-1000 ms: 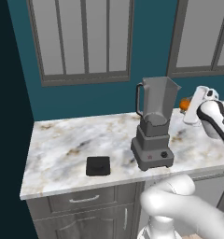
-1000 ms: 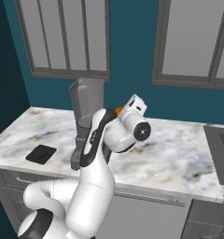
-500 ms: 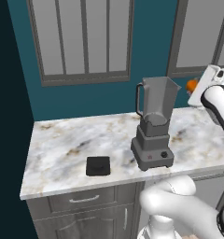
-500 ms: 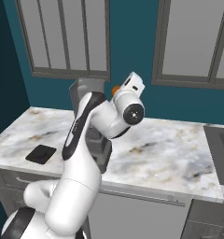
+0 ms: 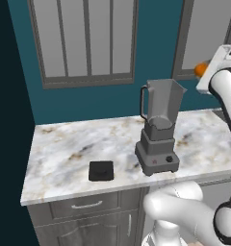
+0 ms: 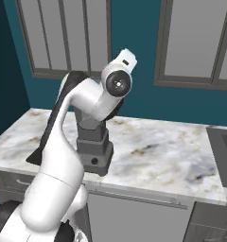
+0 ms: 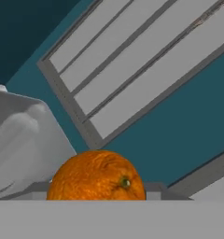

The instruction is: Open the blender lid, put the tangerine in the blender, close the lid, and start the blender.

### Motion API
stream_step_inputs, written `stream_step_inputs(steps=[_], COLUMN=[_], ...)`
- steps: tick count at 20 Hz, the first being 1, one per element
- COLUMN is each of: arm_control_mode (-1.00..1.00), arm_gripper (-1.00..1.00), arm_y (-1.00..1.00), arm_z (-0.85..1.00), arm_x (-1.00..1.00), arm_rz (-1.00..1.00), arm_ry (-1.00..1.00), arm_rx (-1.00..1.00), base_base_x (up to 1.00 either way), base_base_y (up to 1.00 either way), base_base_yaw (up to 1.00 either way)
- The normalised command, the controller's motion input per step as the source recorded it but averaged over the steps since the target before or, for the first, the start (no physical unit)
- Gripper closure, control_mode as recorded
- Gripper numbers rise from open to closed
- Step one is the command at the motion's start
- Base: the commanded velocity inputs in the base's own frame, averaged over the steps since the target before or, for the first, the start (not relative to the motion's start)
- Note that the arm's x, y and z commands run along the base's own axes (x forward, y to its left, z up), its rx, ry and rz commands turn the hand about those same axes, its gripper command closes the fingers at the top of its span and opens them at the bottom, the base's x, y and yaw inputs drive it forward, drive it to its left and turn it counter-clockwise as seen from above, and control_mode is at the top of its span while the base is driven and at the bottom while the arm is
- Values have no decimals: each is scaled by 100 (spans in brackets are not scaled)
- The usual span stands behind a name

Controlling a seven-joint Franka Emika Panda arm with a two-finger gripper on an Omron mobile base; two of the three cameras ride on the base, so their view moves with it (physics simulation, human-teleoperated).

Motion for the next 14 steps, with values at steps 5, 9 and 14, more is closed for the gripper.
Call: stream_step_inputs(steps=[5, 9, 14], arm_control_mode=[-100, -100, -100], arm_gripper=[100, 100, 100], arm_y=[73, 63, 41], arm_z=[2, -11, -23], arm_x=[8, 22, 25], arm_rz=[-20, -16, -15], arm_ry=[36, 42, 41], arm_rx=[-1, 0, 4], base_base_x=[0, 0, 0], base_base_y=[0, 0, 0], base_base_yaw=[0, 0, 0])
